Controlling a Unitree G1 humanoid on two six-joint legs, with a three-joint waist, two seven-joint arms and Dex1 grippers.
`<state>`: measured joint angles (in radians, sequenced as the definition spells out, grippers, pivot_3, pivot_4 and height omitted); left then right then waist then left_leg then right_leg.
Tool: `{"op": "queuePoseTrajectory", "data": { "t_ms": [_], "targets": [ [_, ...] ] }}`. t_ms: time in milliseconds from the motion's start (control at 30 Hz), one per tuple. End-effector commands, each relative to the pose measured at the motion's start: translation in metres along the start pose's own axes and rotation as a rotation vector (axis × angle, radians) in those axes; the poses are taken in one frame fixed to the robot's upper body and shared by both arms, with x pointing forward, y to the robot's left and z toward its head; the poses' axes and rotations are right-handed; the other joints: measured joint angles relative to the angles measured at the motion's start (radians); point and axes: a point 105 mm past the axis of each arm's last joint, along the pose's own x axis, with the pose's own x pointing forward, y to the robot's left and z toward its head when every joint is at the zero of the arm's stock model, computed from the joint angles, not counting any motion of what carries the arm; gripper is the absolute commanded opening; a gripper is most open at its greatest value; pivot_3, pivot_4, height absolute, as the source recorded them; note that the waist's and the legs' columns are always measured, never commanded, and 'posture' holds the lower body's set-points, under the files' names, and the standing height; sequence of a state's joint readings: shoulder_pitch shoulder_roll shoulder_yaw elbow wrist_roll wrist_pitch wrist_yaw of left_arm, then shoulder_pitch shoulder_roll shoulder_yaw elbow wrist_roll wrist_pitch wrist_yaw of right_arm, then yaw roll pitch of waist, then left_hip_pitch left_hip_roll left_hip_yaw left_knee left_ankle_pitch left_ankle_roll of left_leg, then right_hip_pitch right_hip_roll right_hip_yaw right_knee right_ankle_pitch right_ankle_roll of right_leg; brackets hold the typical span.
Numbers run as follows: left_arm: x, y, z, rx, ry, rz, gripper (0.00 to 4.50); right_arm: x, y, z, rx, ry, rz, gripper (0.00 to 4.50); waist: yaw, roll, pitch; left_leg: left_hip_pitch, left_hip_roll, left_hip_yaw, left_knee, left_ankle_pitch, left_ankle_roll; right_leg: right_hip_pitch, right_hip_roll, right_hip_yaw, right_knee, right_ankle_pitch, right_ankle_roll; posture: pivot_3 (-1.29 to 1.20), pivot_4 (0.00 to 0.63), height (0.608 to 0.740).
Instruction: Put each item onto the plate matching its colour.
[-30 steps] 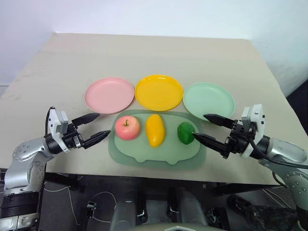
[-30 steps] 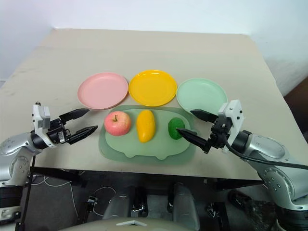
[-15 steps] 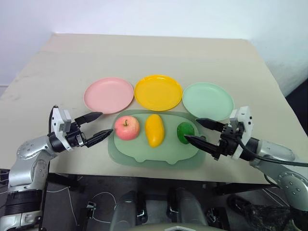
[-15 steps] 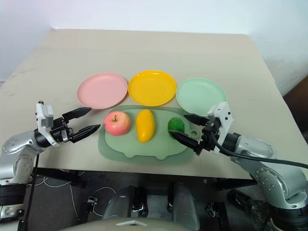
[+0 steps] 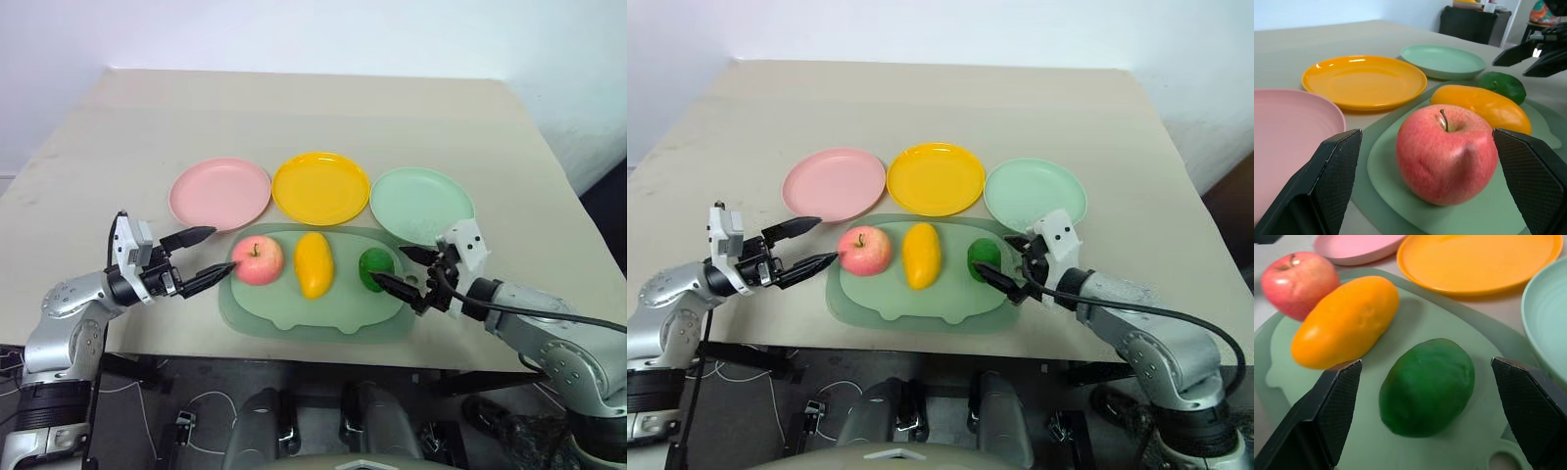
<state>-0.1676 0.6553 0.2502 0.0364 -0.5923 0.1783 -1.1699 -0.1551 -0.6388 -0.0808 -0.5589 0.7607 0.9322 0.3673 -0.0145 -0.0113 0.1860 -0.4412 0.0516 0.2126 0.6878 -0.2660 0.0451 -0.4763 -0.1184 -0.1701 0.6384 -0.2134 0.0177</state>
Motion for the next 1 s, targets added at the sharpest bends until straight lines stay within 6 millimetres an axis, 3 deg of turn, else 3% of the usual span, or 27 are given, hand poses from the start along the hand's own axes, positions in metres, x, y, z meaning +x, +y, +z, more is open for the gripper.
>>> {"op": "queuePoseTrajectory", "data": {
  "t_ms": [33, 267, 367, 500, 667, 767, 833, 1000],
  "targets": [
    [-0.001, 0.001, 0.01, 0.047, -0.019, 0.008, 4.49, 0.006, -0.007, -0.003, 0.011, 0.04, -0.041, 4.5, 0.001, 0.0, 0.0, 0.0, 0.0, 0.0, 0.0, 0.0, 0.0, 0.0, 0.0, 0.0, 0.0, 0.0, 0.0, 0.0, 0.15, 0.696],
    [0.004, 0.001, 0.01, 0.055, -0.021, 0.005, 4.49, 0.019, -0.008, -0.007, 0.045, 0.09, -0.049, 4.5, 0.001, 0.0, 0.0, 0.0, 0.0, 0.0, 0.002, 0.0, 0.0, 0.0, 0.0, 0.0, 0.003, 0.0, 0.0, 0.0, 0.15, 0.696],
    [0.005, 0.001, 0.011, 0.057, -0.023, 0.006, 4.5, 0.018, -0.008, -0.005, 0.031, 0.093, -0.047, 3.88, 0.002, 0.0, 0.0, 0.0, 0.0, 0.0, 0.003, 0.0, 0.0, 0.0, 0.0, 0.0, 0.004, 0.0, 0.0, 0.0, 0.15, 0.696],
    [0.006, 0.001, 0.01, 0.057, -0.025, 0.009, 4.5, 0.01, -0.008, 0.006, 0.0, 0.061, -0.024, 2.69, 0.002, 0.0, 0.0, 0.0, 0.0, 0.0, 0.004, 0.0, 0.0, 0.0, -0.001, 0.0, 0.005, 0.0, 0.0, 0.0, 0.15, 0.696],
    [0.004, 0.002, 0.01, 0.056, -0.027, 0.02, 4.5, -0.001, -0.012, 0.043, 0.001, -0.063, 0.003, 2.67, 0.0, 0.0, 0.0, -0.001, 0.0, 0.0, 0.005, 0.0, 0.0, -0.001, -0.001, 0.0, 0.006, 0.0, 0.0, 0.0, 0.15, 0.696],
    [0.003, 0.002, 0.009, 0.056, -0.026, 0.026, 4.5, -0.002, -0.029, 0.063, 0.017, -0.126, -0.063, 2.67, 0.0, 0.0, 0.0, -0.001, 0.001, 0.0, 0.006, 0.0, 0.0, -0.001, 0.0, 0.0, 0.007, 0.0, 0.0, 0.0, 0.15, 0.696],
    [0.002, 0.001, 0.008, 0.056, -0.026, 0.032, 4.5, 0.002, -0.054, 0.071, 0.029, -0.138, -0.148, 2.67, -0.001, 0.0, 0.0, -0.001, 0.001, 0.0, 0.006, 0.0, 0.0, -0.001, 0.0, 0.0, 0.007, 0.0, 0.0, 0.0, 0.15, 0.696],
    [-0.001, 0.001, 0.008, 0.059, -0.029, 0.057, 4.5, 0.02, -0.107, 0.058, 0.001, -0.04, -0.339, 2.67, 0.0, 0.0, 0.0, -0.001, 0.0, 0.0, 0.006, 0.0, 0.001, -0.002, -0.001, 0.0, 0.008, 0.0, 0.0, 0.0, 0.15, 0.696]
  ]
}}
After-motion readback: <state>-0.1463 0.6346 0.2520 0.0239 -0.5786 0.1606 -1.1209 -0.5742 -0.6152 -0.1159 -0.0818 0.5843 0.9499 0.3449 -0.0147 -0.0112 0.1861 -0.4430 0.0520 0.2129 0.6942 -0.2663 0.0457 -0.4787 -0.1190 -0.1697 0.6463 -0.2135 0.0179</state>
